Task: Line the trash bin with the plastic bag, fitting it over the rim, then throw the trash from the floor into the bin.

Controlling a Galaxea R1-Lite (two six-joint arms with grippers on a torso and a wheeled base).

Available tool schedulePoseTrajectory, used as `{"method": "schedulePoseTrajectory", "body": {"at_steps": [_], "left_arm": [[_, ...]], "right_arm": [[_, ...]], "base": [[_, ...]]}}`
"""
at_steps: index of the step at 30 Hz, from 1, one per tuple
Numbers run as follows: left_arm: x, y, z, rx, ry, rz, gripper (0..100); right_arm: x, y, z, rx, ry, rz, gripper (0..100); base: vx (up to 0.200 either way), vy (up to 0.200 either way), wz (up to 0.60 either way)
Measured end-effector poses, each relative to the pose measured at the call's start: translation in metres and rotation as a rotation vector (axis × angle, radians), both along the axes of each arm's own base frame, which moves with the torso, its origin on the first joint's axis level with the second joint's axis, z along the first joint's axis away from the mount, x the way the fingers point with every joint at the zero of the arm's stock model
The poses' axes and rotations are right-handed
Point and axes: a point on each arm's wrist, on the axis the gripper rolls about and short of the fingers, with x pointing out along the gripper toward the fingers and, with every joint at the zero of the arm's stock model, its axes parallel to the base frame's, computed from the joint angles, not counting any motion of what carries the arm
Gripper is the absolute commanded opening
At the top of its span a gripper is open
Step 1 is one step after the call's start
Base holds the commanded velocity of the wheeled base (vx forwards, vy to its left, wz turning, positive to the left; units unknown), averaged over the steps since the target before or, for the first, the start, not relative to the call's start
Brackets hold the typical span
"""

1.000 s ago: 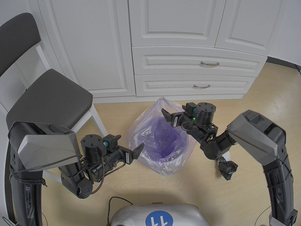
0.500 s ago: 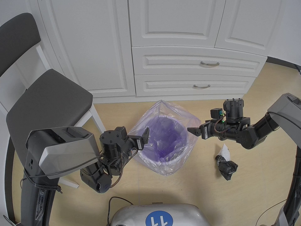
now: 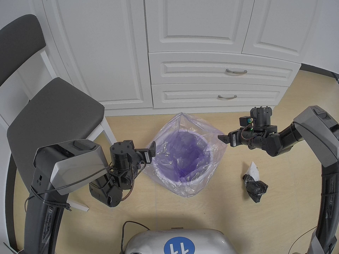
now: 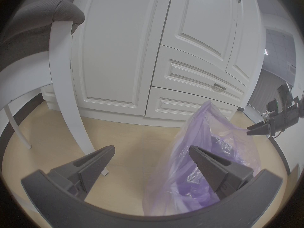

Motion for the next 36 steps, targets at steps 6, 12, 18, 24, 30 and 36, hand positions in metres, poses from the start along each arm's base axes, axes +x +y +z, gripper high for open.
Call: {"method": "schedulePoseTrajectory", "body": {"at_steps": [6,12,18,24,30,36], "left_arm": [[0.006,0.006,-0.003,-0.001,-0.002,0.019,100],[0.016,0.009,-0.005,-0.005,-0.019,0.058,100],[0.033,0.012,-0.010,-0.003,-0.033,0.131,100],[0.043,0.015,-0.016,-0.007,-0.043,0.163,100],[0.049,0.017,-0.018,-0.014,-0.060,0.187,100],[0.048,0.018,-0.015,-0.020,-0.073,0.189,100]], "right_arm": [[0.017,0.000,-0.008,-0.006,-0.017,-0.057,100],[0.033,0.004,-0.011,0.063,-0.042,-0.115,100],[0.048,0.010,-0.011,0.141,-0.074,-0.157,100],[0.058,0.015,-0.020,0.153,-0.090,-0.188,100],[0.070,0.019,-0.035,0.146,-0.098,-0.212,100],[0.071,0.009,-0.058,0.062,-0.007,-0.218,100]], "base": [[0.000,0.000,0.00],[0.000,0.000,0.00],[0.000,0.000,0.00],[0.000,0.000,0.00],[0.000,0.000,0.00],[0.000,0.000,0.00]]}}
